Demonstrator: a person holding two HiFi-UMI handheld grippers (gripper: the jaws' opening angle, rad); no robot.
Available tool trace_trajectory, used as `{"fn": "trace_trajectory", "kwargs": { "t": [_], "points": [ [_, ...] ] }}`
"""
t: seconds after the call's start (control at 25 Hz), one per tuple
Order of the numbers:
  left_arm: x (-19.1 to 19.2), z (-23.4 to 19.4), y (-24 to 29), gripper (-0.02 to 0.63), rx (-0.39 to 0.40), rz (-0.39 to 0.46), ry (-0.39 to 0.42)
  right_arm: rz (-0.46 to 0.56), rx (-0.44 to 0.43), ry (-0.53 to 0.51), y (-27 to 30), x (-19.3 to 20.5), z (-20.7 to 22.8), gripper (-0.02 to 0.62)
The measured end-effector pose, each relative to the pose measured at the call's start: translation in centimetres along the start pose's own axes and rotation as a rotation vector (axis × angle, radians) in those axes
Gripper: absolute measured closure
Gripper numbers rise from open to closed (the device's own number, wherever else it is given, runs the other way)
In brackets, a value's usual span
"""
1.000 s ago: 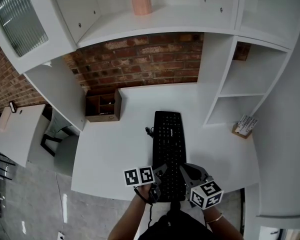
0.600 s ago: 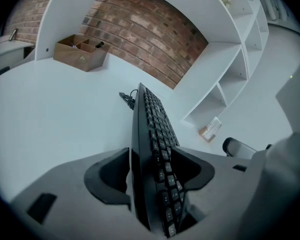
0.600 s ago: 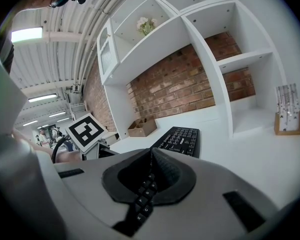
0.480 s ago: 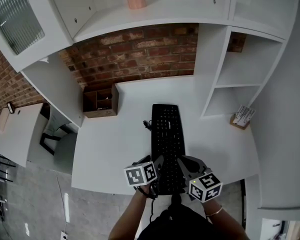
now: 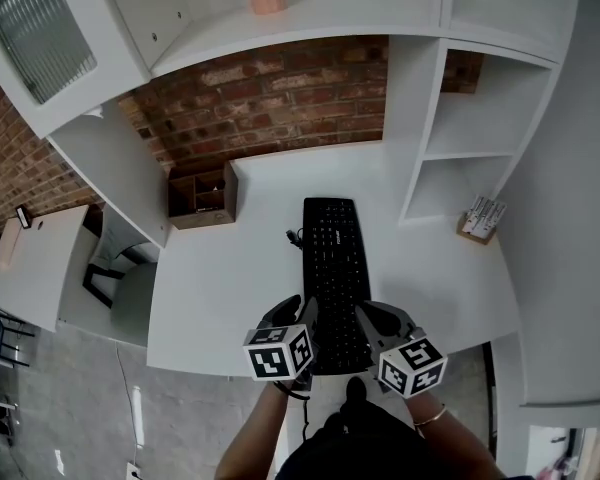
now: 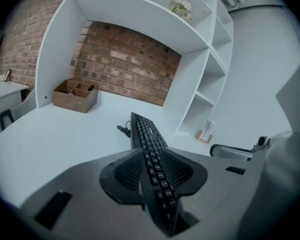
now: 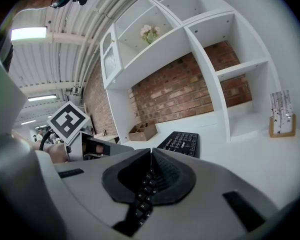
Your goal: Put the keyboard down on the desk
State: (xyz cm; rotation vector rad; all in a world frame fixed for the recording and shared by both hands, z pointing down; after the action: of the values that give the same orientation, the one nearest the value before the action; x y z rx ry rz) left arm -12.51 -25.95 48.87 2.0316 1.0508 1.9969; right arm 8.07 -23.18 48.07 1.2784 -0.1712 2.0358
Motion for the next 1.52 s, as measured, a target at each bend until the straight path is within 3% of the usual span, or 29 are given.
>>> {"fn": "trace_trajectory", "kwargs": {
  "t": [0.28, 0.48, 0.72, 1.12, 1.52],
  "points": [
    [-1.2, 1.5, -3.5, 0.569, -0.031, 0.085, 0.153, 0.043, 0.013, -0.011, -2.1, 0.3, -1.4, 0.589],
    [-1.4, 2.4, -6.3, 0.597, -0.024, 0.141, 0.193, 0.069, 0.009, -0.041, -3.9, 0.6, -2.6, 0.589],
    [-0.8, 3.1, -9.5, 0.597, 0.008, 0.202, 0.187, 0.13, 0.027, -0.066, -6.7, 0.1, -3.8, 0.591],
    [0.8, 2.8, -14.0, 0.597, -0.035, 0.263, 0.186, 0.153, 0.067, -0.116, -10.3, 0.3, -5.3, 0.591],
    [2.5, 2.5, -16.4, 0.597, -0.02, 0.255, 0.178, 0.178, 0.076, -0.118, -12.0, 1.3, -6.9, 0.591]
  ]
}}
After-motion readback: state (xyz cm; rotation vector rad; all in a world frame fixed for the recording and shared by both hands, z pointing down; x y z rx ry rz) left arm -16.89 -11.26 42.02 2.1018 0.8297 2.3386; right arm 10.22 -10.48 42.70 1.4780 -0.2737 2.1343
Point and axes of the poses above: the fingertips, and each gripper's own axes: y forward along the fingers, z to its right, x out of its underside, the point moved 10 cm from there along -y, backward along the fingers, and after that the axes turned 14 degrees about y, right-handed, at the moved point
